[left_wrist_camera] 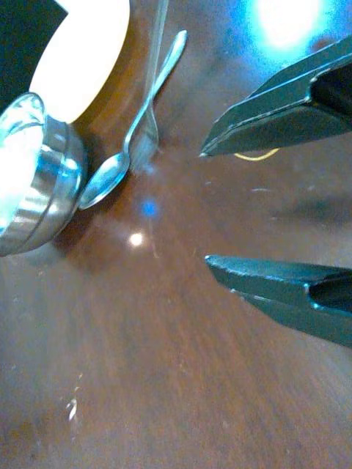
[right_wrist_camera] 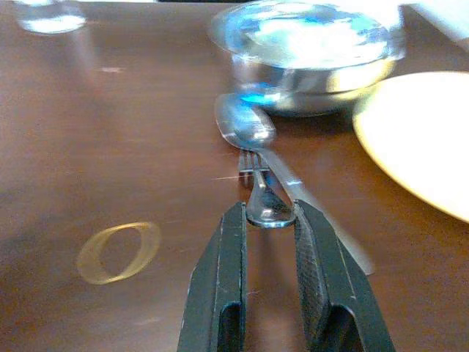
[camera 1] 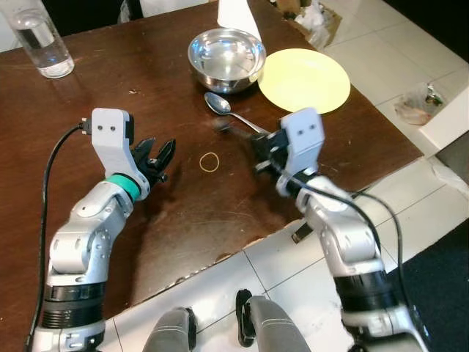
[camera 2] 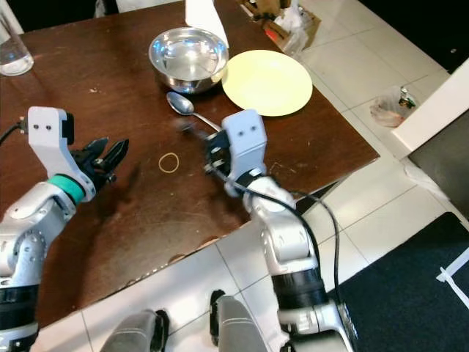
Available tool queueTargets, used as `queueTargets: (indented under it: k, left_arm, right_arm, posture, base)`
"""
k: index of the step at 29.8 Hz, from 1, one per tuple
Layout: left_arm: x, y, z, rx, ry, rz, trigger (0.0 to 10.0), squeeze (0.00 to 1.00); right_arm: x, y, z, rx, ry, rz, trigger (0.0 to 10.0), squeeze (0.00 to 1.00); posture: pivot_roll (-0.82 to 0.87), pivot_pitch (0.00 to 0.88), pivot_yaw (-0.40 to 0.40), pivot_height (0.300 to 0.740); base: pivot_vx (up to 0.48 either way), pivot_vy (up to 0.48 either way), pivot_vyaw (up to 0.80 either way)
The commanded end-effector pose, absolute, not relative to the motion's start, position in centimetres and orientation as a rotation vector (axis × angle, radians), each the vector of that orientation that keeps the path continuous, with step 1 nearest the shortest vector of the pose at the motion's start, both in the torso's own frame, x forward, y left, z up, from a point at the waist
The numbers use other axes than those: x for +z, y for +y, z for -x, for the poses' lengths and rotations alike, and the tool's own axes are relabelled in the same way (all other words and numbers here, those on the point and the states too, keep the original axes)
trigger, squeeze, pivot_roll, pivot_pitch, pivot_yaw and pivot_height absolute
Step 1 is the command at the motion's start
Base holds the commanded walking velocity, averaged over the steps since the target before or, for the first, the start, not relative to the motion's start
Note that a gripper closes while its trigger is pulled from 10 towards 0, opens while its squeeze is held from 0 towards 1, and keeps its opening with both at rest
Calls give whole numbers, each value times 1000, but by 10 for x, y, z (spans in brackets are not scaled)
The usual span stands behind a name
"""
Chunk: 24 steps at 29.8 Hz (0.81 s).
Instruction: Setting the table
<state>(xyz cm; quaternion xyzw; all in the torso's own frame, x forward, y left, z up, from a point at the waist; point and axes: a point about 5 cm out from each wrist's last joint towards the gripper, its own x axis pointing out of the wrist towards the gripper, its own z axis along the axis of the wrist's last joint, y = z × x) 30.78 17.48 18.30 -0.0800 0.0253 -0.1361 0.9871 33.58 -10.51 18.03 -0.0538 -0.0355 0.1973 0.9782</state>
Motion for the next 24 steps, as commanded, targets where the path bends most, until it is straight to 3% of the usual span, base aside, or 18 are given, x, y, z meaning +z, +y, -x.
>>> queueTargets:
  k: [1, 3, 4, 5, 6, 7, 11, 16, 19, 20, 24]
  left_arm:
    - [184, 176, -306, -281, 58, 170, 10000, 0]
    - [187, 178, -306, -285, 53, 169, 10000, 0]
    - [192, 179, -305, -299, 44, 158, 10000, 0]
    - [196, 181, -305, -312, 38, 149, 10000, 0]
    - [196, 181, -305, -312, 38, 149, 10000, 0]
    - [200, 181, -303, -324, 33, 140, 10000, 0]
    - [206, 182, -300, -342, 26, 128, 10000, 0]
    - [202, 181, -295, -348, 49, 119, 10000, 0]
    - [199, 179, -295, -354, 65, 123, 10000, 0]
    - [199, 178, -295, -361, 68, 124, 10000, 0]
    - [201, 175, -296, -370, 65, 129, 10000, 0]
  right_arm:
    - [176, -112, -339, 344, -67, 131, 10000, 0]
    - [177, -115, -343, 320, -64, 134, 10000, 0]
    - [177, -120, -353, 293, -64, 165, 10000, 616]
    - [177, -123, -361, 275, -58, 183, 10000, 855]
    - [177, -123, -361, 275, -58, 183, 10000, 855]
    - [176, -126, -368, 267, -46, 205, 10000, 1000]
    - [170, -126, -376, 279, -15, 244, 10000, 1000]
    - [178, -119, -373, 377, -53, 119, 10000, 1000]
    - [177, -112, -365, 474, -85, 180, 10000, 1000]
    - [172, -112, -367, 469, -71, 230, 10000, 0]
    - [161, -119, -375, 408, -6, 296, 10000, 0]
  posture:
    - [-11, 140, 39, 740]
    - [-5, 143, 43, 740]
    - [11, 152, 55, 740]
    - [17, 156, 60, 740]
    - [17, 156, 60, 740]
    - [25, 160, 63, 740]
    - [41, 171, 69, 740]
    - [47, 178, 79, 740]
    - [34, 185, 85, 740]
    - [34, 184, 84, 740]
    - [36, 182, 80, 740]
  base:
    - [0, 0, 0]
    - [0, 0, 0]
    - [0, 0, 0]
    - [0, 0, 0]
    - [0, 0, 0]
    - [0, 0, 0]
    - [0, 0, 0]
    - [0, 0, 0]
    - [0, 0, 0]
    - [0, 0, 0]
    - [0, 0, 0]
